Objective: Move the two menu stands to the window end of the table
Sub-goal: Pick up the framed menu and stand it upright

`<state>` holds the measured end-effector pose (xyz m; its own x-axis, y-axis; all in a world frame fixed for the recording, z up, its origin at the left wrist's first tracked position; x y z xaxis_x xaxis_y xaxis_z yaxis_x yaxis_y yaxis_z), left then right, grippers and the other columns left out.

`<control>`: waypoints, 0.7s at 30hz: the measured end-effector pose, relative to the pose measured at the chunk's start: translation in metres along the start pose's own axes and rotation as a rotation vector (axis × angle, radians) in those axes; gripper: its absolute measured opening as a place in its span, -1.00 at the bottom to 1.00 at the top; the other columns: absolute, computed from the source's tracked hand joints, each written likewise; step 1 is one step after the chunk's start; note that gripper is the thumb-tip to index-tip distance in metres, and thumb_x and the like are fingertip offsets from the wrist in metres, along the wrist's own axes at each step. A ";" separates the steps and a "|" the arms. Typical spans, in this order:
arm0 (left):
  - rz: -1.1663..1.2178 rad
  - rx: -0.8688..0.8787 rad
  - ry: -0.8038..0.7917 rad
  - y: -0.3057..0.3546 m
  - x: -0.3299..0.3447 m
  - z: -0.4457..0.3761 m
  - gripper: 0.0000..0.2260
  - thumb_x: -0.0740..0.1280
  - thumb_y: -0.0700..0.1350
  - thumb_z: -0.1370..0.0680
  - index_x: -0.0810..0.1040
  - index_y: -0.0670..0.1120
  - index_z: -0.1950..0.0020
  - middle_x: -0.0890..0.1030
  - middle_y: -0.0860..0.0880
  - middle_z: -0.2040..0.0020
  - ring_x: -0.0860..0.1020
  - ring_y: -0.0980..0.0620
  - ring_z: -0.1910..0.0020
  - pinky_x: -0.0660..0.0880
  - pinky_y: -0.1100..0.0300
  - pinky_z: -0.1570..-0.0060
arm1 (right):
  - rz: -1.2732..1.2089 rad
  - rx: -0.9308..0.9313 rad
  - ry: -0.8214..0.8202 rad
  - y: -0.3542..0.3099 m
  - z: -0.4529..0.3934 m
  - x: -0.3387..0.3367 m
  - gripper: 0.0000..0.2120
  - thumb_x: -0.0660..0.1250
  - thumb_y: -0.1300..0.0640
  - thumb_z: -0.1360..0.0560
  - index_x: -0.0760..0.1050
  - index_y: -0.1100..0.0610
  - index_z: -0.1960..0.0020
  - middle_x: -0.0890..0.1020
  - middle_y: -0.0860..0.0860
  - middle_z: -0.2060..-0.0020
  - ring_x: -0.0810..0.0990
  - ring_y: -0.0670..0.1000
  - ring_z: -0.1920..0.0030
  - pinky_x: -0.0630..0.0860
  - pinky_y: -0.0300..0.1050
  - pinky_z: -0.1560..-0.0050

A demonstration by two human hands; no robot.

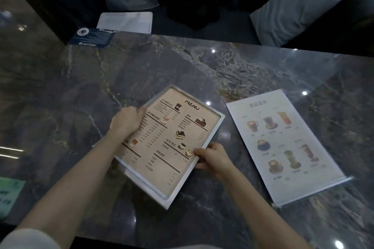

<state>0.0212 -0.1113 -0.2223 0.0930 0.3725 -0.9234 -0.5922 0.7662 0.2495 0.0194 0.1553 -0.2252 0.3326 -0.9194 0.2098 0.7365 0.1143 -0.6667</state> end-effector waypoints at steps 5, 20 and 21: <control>0.043 -0.015 0.022 -0.001 -0.008 0.008 -0.49 -0.02 0.19 -0.57 0.46 -0.16 0.26 0.54 -0.12 0.27 0.54 -0.12 0.27 0.47 0.05 0.23 | 0.017 -0.039 -0.011 -0.004 0.006 0.001 -0.78 0.36 0.33 -0.42 0.44 0.24 -0.05 0.69 0.12 0.10 0.71 0.07 0.16 0.68 -0.02 0.28; 0.443 0.101 0.406 0.028 -0.052 0.040 -0.50 0.00 0.15 -0.59 0.33 -0.09 0.45 0.41 -0.02 0.49 0.40 0.03 0.48 0.26 0.18 0.45 | 0.230 -0.432 0.041 -0.067 0.050 -0.010 -0.73 0.37 0.24 -0.44 0.37 0.06 -0.06 0.63 -0.09 0.12 0.65 -0.16 0.23 0.58 -0.28 0.43; 0.475 0.106 0.415 0.031 -0.053 0.041 -0.51 0.00 0.14 -0.59 0.33 -0.09 0.45 0.40 -0.02 0.49 0.39 0.03 0.49 0.26 0.18 0.46 | 0.241 -0.456 0.042 -0.070 0.054 -0.012 -0.73 0.36 0.25 -0.45 0.36 0.07 -0.08 0.63 -0.09 0.11 0.65 -0.17 0.23 0.56 -0.30 0.44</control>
<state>0.0309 -0.0855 -0.1539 -0.4903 0.4667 -0.7361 -0.4080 0.6234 0.6670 -0.0048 0.1787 -0.1422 0.4301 -0.9027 -0.0110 0.3071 0.1578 -0.9385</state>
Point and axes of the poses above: each hand's wrist, its own z-axis away from the middle knuckle, its own x-axis out of the palm, y = z × x, the point moved 3 cm from there along -z, towards the middle knuckle
